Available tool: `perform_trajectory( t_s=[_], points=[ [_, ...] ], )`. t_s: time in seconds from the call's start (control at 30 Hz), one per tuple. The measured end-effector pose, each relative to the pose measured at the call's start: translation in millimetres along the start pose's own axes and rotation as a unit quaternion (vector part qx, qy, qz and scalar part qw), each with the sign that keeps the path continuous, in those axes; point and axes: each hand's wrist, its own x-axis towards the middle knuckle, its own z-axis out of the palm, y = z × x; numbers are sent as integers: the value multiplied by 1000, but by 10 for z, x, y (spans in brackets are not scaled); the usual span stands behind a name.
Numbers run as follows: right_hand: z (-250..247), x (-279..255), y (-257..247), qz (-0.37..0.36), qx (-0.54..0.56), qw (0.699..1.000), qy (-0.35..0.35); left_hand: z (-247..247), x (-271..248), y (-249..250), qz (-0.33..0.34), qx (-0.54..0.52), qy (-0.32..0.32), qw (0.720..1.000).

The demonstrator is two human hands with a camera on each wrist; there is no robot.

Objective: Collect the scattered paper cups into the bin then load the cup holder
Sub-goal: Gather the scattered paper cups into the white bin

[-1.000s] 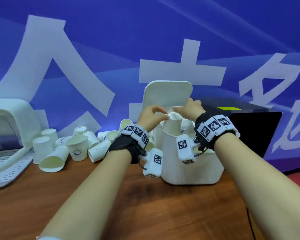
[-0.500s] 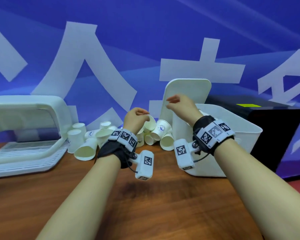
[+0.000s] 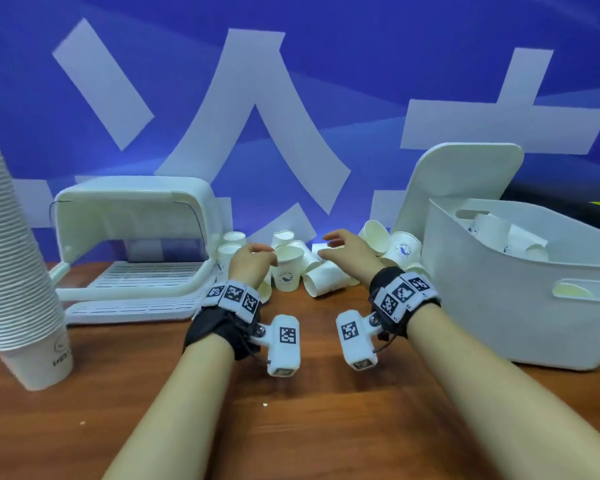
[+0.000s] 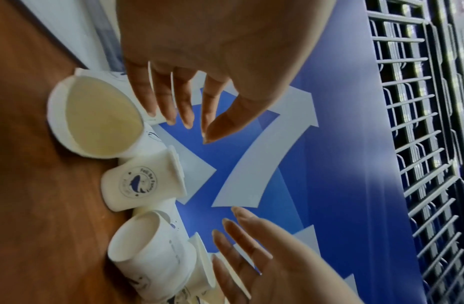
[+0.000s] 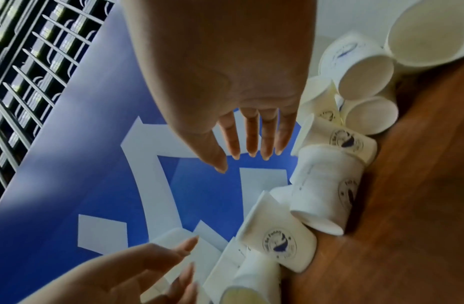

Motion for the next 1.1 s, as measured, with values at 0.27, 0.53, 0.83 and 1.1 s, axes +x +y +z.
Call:
perform_trajectory(
  t_s=[0.27,0.53,0.83,1.1],
  points=[
    [709,160,126,-43,-24,999,6,-97,178,-303,-65,69,-15,995],
    [876,345,161,-35,-177,983,42,-161,261,-352,-147,-62,-35,987],
    [627,240,140,-82,-198,975,52,-136,233,-468,-45,-71,67,994],
    [161,-35,62,-78,-94,984,130,-39,-32,-112,79,-1,119,990]
  ],
)
